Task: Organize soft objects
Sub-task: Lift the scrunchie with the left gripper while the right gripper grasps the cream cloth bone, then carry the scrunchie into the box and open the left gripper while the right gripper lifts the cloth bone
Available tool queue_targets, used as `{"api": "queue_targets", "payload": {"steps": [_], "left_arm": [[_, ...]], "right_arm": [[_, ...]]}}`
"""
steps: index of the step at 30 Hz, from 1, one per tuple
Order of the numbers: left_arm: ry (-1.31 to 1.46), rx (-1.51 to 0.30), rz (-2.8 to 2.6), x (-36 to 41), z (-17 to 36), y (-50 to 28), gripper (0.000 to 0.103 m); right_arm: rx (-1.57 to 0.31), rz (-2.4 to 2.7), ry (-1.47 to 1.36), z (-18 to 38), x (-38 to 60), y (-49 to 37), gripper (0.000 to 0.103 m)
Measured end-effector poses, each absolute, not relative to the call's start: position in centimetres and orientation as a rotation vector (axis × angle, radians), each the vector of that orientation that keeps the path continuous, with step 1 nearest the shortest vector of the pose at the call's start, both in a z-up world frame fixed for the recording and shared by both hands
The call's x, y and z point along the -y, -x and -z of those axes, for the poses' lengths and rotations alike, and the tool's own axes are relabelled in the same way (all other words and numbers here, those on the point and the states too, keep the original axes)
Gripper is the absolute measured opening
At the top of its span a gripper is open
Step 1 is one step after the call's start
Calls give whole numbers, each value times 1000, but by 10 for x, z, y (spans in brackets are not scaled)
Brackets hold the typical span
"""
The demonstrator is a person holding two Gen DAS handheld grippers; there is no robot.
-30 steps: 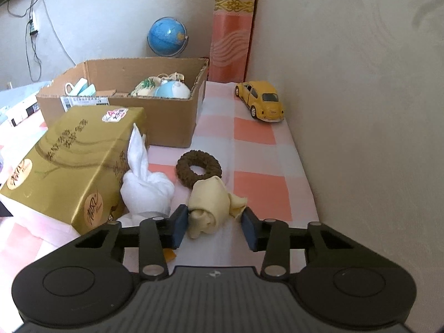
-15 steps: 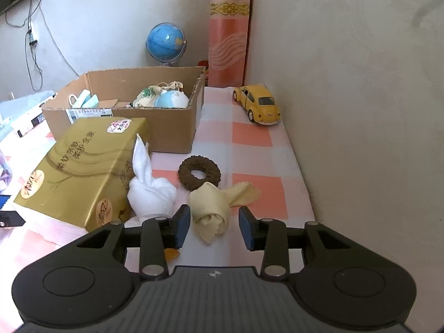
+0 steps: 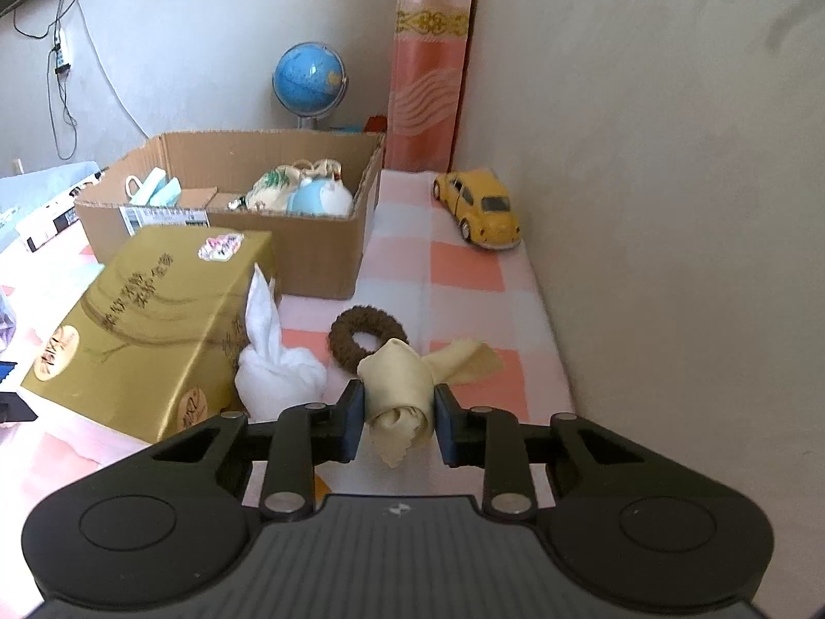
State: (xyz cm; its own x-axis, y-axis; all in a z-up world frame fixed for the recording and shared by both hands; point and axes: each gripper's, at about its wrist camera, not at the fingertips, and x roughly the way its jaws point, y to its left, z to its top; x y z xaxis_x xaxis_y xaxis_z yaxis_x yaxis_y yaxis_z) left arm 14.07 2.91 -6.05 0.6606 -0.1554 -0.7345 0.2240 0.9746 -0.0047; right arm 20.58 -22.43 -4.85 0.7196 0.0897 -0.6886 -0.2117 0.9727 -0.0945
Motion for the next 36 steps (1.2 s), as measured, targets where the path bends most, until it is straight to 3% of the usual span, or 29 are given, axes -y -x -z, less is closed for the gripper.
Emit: {"api": "queue_targets", "payload": {"steps": [14, 27, 29, 32, 36], "left_arm": [[-140, -755, 303, -40, 7, -137, 29], [-147, -659, 332, -10, -33, -240, 31], [-127, -648, 304, -6, -31, -257, 42], [-103, -633, 277, -5, -29, -265, 72], [-114, -635, 247, -11, -32, -249, 88]], "right_arm": [[-652, -246, 172, -2, 213, -180, 32], [-617, -301, 171, -20, 201, -171, 32], [-616, -300, 175, -21, 200, -170, 32], [-619, -298, 175, -21, 201, -169, 33], [-625, -306, 163, -23, 203, -171, 33]]}}
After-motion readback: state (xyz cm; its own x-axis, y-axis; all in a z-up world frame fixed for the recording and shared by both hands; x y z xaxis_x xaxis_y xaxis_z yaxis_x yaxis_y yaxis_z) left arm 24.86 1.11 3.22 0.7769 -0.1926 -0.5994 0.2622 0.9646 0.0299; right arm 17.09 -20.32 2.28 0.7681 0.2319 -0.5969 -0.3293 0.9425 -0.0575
